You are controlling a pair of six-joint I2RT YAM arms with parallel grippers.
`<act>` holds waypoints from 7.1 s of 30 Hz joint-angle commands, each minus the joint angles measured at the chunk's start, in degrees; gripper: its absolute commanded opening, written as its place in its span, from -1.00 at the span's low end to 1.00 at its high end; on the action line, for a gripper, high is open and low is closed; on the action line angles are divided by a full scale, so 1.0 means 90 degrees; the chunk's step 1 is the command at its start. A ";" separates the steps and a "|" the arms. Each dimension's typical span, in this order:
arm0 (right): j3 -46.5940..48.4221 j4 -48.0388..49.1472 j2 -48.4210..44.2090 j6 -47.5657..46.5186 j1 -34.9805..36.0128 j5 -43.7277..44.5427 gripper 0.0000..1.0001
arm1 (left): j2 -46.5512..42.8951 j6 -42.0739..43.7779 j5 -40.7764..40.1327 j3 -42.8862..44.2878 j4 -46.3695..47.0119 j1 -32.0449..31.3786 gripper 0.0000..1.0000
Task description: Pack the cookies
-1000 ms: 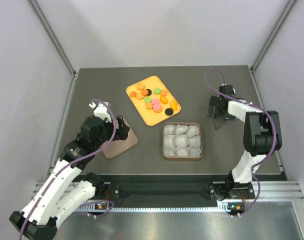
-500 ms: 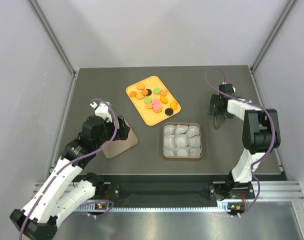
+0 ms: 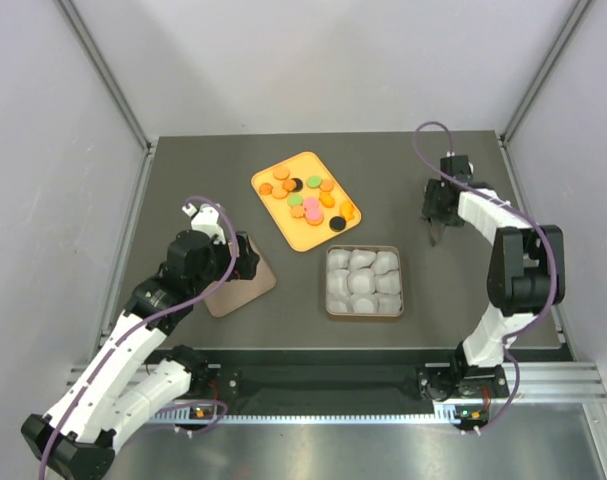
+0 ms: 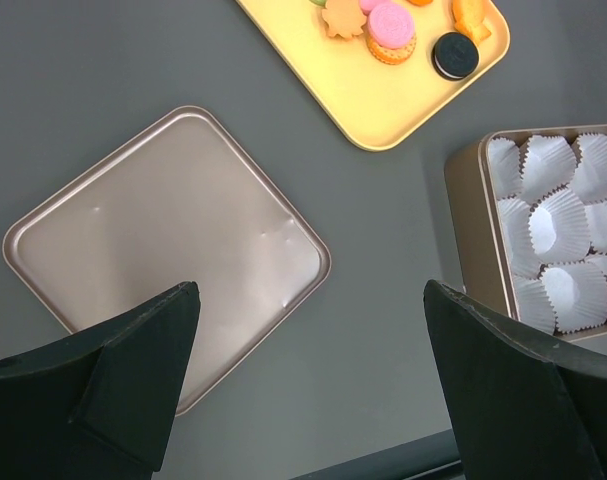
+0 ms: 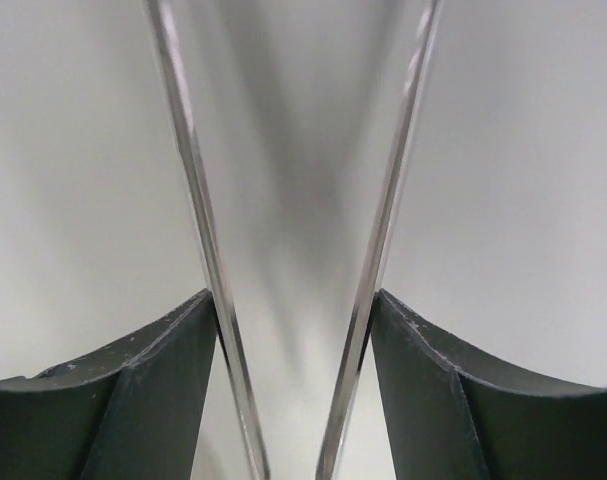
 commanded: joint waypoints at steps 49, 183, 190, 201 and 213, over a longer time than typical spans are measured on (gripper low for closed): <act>0.2011 -0.0995 -0.0286 -0.0021 0.4651 0.0505 -0.14 | -0.0480 -0.0211 -0.0442 -0.0124 -0.0076 -0.0003 0.96; 0.1289 -0.0506 -0.1174 0.0038 0.4720 0.0446 -0.34 | -0.0284 -0.0211 -0.0452 -0.0124 -0.0076 -0.0003 0.97; 0.0909 -0.0730 -0.2070 0.0096 0.4720 0.0319 -0.35 | -0.0275 -0.0211 -0.0462 -0.0134 -0.0096 0.0007 0.97; -0.0448 -0.1951 -0.4638 0.0370 0.4730 -0.0042 -0.34 | -0.0196 -0.0211 -0.0471 -0.0124 -0.0096 0.0007 0.97; -0.1503 -0.1991 -0.5442 0.0692 0.4779 -0.0482 -0.34 | -0.0196 -0.0211 -0.0510 -0.0124 -0.0106 -0.0003 0.97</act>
